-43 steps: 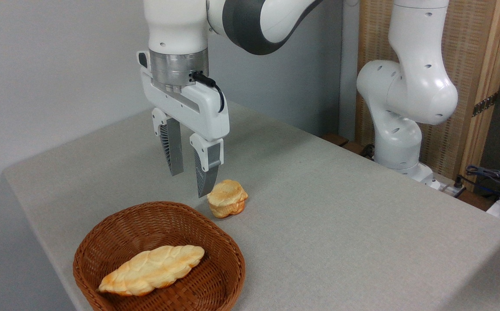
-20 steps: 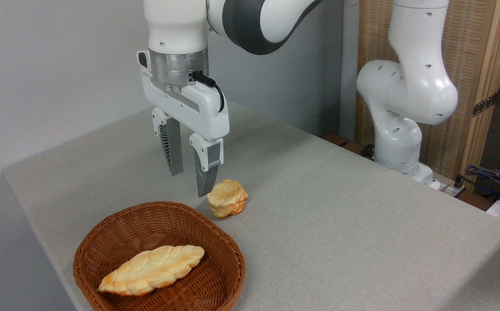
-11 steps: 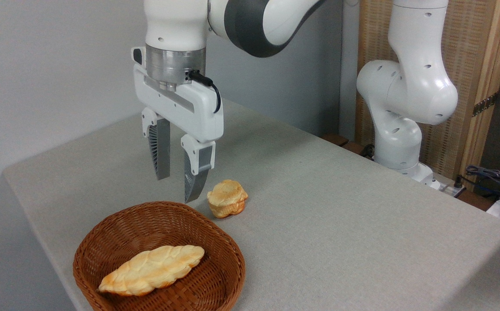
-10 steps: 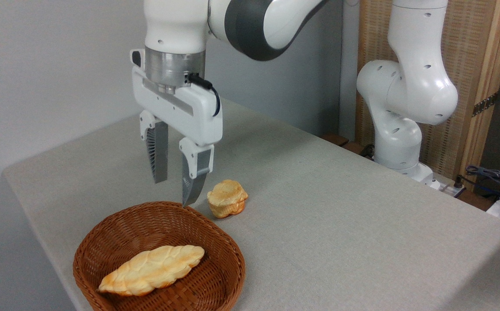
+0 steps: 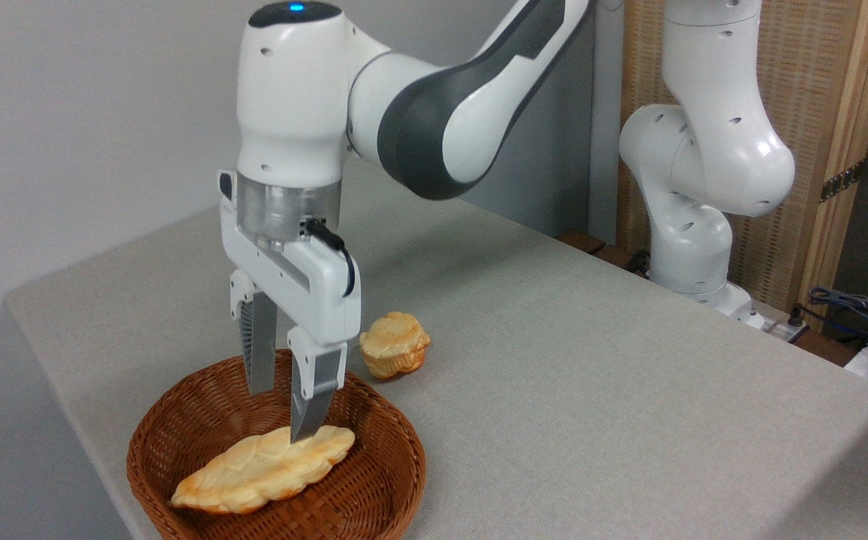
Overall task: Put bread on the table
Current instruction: 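Move the gripper over the basket and lower onto the braided loaf, then close the gripper on the braided loaf inside the basket, then lift the braided loaf out of the basket toward the round bun, then lower the held loaf onto the table beside the round bun, then open the gripper and raise it away from the loaf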
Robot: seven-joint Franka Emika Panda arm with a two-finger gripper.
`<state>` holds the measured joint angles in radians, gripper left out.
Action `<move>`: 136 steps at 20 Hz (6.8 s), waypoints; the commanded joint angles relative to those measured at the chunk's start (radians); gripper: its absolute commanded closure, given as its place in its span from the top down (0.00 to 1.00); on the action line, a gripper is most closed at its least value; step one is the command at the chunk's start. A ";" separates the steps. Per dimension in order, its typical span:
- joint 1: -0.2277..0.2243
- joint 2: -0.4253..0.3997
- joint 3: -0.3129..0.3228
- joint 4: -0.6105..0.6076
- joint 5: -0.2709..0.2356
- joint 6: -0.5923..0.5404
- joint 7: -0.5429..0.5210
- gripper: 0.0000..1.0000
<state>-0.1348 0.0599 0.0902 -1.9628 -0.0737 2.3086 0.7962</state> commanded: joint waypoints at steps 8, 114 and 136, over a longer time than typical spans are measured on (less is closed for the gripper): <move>-0.008 0.083 0.019 0.008 -0.004 0.072 0.037 1.00; -0.009 -0.186 0.065 -0.108 -0.003 -0.551 0.097 1.00; -0.019 -0.196 -0.001 0.027 -0.003 -0.474 -0.092 1.00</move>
<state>-0.1506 -0.1368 0.0849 -1.9433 -0.0737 1.8325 0.7243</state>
